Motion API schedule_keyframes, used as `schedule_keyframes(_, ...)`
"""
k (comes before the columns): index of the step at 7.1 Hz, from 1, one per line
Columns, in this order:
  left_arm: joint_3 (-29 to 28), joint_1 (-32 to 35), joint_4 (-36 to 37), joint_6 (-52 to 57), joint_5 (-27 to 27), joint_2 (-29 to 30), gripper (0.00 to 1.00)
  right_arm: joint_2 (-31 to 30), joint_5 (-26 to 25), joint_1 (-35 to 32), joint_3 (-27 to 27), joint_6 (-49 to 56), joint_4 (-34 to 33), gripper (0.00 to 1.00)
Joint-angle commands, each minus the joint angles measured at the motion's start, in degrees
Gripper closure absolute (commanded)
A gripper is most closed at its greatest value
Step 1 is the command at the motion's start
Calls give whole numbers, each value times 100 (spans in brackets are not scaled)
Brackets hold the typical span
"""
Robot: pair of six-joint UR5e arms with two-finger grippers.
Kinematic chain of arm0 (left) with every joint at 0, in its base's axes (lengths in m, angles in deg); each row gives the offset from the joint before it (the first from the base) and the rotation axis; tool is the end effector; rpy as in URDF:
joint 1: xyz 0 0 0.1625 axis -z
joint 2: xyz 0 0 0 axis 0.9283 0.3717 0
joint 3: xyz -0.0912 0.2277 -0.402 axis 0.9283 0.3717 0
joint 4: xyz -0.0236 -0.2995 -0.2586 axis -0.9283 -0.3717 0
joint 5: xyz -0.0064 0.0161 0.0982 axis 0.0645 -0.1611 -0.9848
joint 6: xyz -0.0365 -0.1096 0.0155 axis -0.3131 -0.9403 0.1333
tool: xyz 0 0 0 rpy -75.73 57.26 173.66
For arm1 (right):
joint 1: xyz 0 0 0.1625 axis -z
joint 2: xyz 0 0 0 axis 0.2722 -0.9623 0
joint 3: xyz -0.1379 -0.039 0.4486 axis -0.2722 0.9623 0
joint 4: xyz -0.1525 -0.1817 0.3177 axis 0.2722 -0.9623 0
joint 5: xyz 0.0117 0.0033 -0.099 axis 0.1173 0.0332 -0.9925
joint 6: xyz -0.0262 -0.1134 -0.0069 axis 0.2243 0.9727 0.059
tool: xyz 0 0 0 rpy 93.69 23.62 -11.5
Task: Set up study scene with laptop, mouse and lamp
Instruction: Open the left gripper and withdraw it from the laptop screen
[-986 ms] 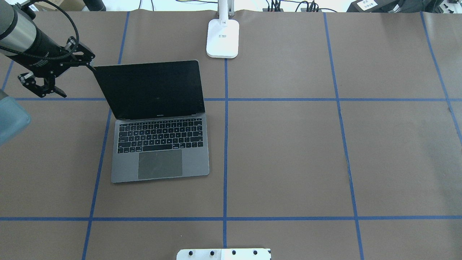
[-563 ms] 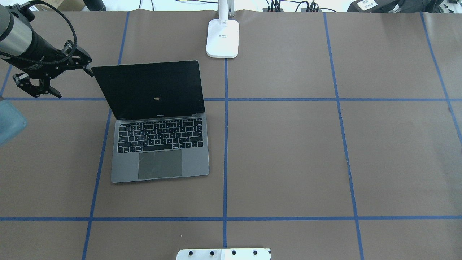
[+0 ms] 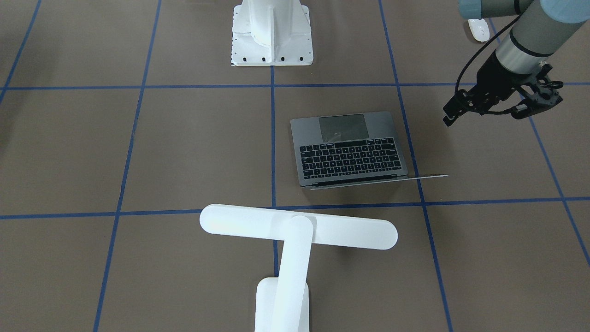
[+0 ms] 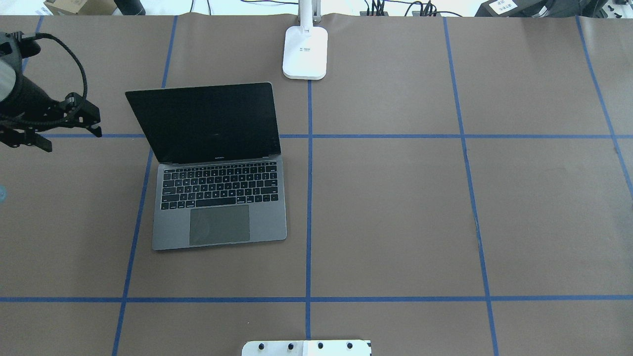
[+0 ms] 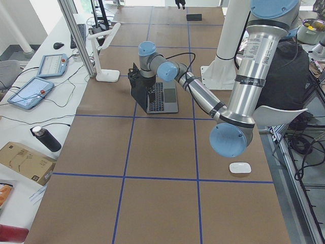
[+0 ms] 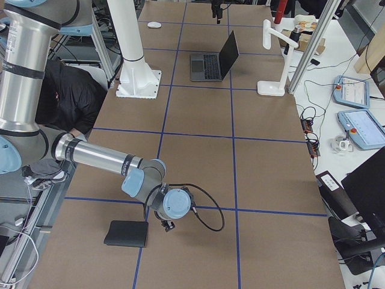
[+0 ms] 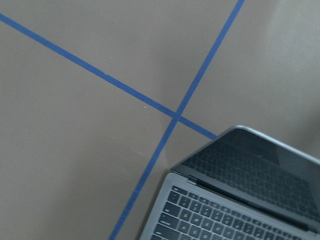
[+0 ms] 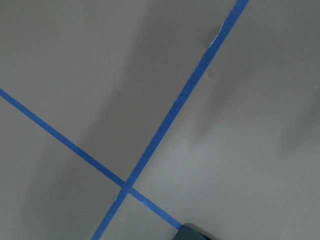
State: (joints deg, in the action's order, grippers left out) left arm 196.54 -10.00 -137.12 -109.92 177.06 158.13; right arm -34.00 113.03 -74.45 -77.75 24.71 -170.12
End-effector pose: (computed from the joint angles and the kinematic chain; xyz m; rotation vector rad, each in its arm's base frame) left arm 0.2119 -0.4615 0.4212 -0.0653 0.8229 -0.2569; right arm 0.0426 -0.2809 0.8198 -0.0157 -1.0231 -0.6328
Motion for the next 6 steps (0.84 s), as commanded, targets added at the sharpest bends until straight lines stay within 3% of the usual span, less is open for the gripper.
schedule_keyframes(1, 335, 10, -3, 897, 4, -617, 0, 11, 22, 41, 76, 42, -4, 0)
schedule_keyframes(6, 352, 10, -371, 995, 4, -1065, 0, 301, -57, 393, 840, 1183, 5, 0)
